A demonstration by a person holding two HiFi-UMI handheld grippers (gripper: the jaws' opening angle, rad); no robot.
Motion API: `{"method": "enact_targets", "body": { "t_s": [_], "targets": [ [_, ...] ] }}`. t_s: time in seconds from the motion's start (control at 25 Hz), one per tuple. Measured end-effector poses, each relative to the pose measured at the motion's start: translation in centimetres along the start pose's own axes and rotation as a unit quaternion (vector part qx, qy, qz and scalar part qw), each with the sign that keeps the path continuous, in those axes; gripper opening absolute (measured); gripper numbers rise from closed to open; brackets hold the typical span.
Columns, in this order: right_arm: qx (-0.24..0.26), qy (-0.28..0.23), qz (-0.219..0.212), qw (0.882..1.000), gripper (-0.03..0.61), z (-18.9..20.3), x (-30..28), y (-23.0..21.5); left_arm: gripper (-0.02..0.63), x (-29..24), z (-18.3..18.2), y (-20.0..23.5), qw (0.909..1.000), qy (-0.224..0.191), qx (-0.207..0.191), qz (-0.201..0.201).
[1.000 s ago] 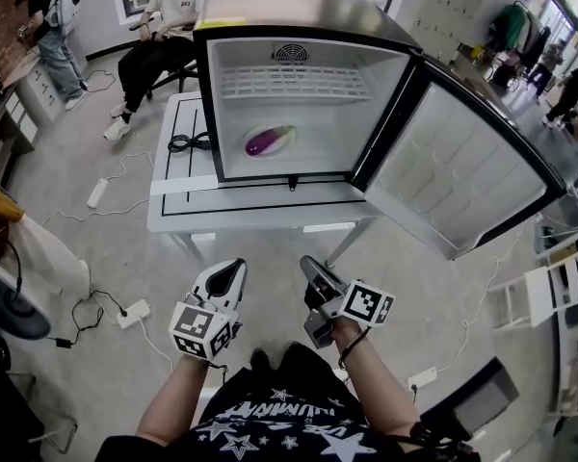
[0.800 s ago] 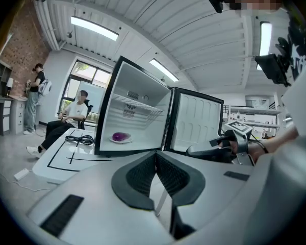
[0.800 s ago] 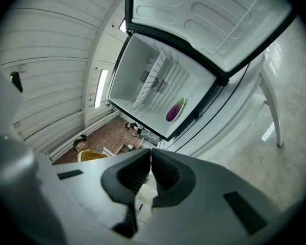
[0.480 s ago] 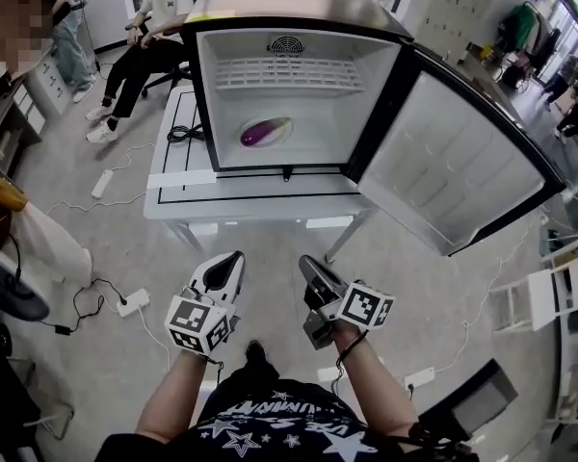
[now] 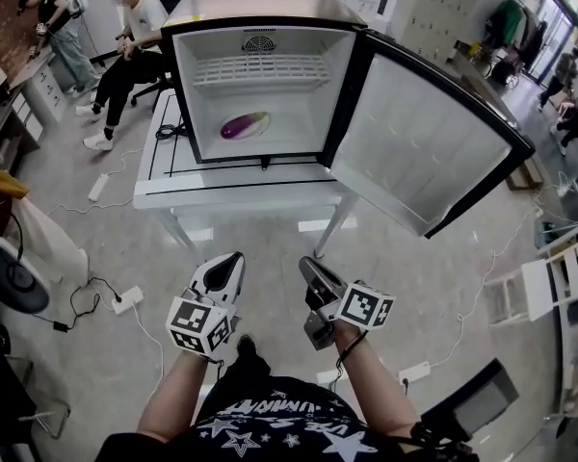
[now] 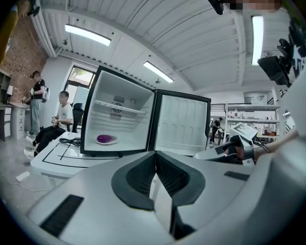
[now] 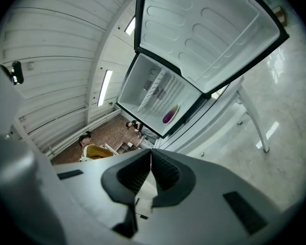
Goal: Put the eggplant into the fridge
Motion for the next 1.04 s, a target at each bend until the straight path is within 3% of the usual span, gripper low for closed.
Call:
{"method": "enact_targets", "body": {
  "t_s": [1.04],
  "targets": [
    [0.041, 0.023, -0.018, 0.999, 0.008, 6.8, 16.7, 0.9, 0.009, 9.5, 3.8, -16.4, 0.9996, -0.008, -0.016, -0.020]
  ]
}}
Point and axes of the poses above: the fingertips, and each gripper's own axes: x backward along the fingers, y to its left, z out of its underside, the point moved 8 cm from there along x, backward along the fingers, and after that the axes turned 4 degrees about z, right-handed, at the moved point
